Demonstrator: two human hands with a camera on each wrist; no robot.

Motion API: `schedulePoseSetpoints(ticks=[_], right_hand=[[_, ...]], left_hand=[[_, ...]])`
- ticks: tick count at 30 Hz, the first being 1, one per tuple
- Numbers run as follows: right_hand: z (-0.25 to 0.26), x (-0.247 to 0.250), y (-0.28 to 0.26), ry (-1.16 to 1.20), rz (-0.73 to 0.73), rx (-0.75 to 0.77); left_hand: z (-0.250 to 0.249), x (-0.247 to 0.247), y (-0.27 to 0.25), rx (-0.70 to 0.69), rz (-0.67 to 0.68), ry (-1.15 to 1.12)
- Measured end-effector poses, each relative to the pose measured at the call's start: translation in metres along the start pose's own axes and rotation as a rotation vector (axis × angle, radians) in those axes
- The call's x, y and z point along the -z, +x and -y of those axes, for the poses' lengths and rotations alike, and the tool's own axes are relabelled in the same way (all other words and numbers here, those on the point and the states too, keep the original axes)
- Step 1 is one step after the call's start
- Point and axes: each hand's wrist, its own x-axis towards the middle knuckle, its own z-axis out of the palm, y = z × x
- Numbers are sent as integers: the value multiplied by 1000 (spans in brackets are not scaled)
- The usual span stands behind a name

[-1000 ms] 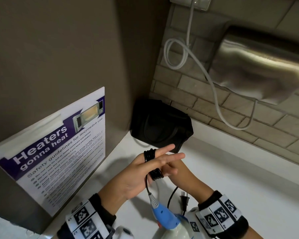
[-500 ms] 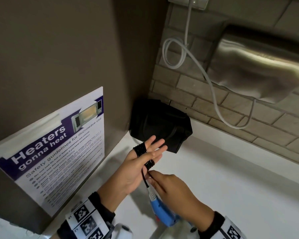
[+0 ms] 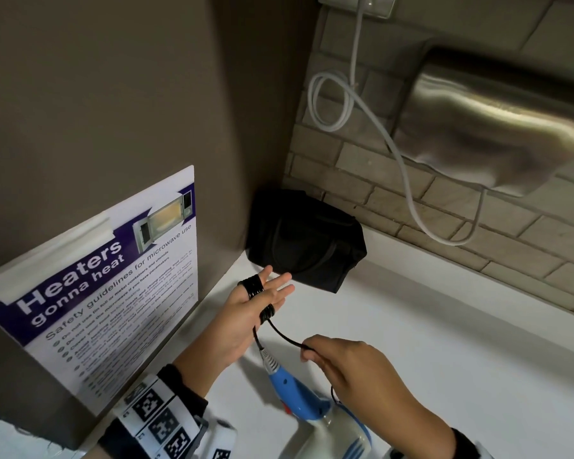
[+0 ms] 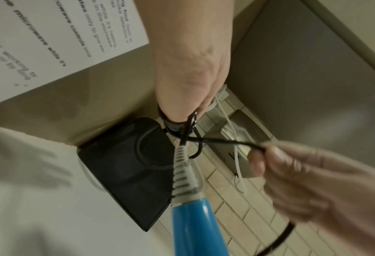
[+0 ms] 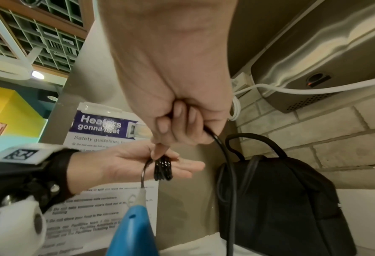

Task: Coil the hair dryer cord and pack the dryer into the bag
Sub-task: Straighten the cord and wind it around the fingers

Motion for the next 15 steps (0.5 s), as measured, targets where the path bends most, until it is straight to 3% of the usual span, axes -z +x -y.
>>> schedulePoseSetpoints(ticks=[9, 15], right_hand=[[7, 38, 38, 46, -217, 84], [-2, 44, 67, 192, -289, 111]], left_hand=[[-19, -6, -22, 110, 455, 309], [-30, -5, -31, 131, 680, 339]])
